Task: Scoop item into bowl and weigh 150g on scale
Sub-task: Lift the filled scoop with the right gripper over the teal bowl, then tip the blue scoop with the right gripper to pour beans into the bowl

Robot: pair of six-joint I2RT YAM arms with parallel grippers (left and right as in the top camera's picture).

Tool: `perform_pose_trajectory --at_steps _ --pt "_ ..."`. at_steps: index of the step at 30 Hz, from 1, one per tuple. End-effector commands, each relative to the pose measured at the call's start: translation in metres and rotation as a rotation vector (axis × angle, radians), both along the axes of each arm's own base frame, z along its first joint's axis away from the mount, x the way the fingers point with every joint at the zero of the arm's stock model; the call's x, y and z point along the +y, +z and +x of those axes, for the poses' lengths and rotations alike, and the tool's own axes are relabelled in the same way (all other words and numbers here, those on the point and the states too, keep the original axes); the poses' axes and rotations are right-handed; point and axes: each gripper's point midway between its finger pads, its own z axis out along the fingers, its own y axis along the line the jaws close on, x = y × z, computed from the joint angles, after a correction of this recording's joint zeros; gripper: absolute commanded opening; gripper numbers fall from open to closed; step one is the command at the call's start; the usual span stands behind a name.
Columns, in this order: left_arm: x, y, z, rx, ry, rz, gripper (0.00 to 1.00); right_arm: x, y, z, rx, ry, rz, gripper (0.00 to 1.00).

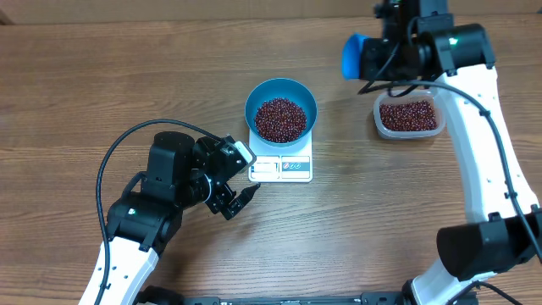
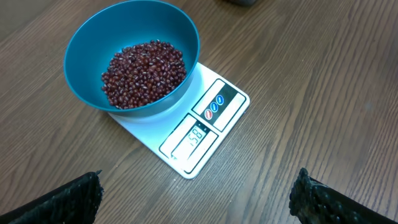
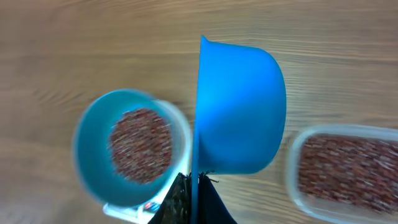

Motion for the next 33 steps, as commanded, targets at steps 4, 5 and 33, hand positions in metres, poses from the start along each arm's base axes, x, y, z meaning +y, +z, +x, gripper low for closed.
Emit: perform_pose_trajectory --at_steps 4,5,33 --pt "0.000 -0.001 0.000 0.009 -0.001 -0.013 1.00 0.063 0.028 -0.024 -0.082 0.203 0.025 0.04" --pt "0.000 -0.001 0.000 0.009 -0.001 -0.013 1.00 0.067 0.027 -0.025 -0.085 0.207 0.009 0.04" --pt "0.000 -0.001 0.000 0.009 -0.001 -0.013 1.00 0.119 -0.037 -0.059 0.030 0.282 -0.054 0.04"
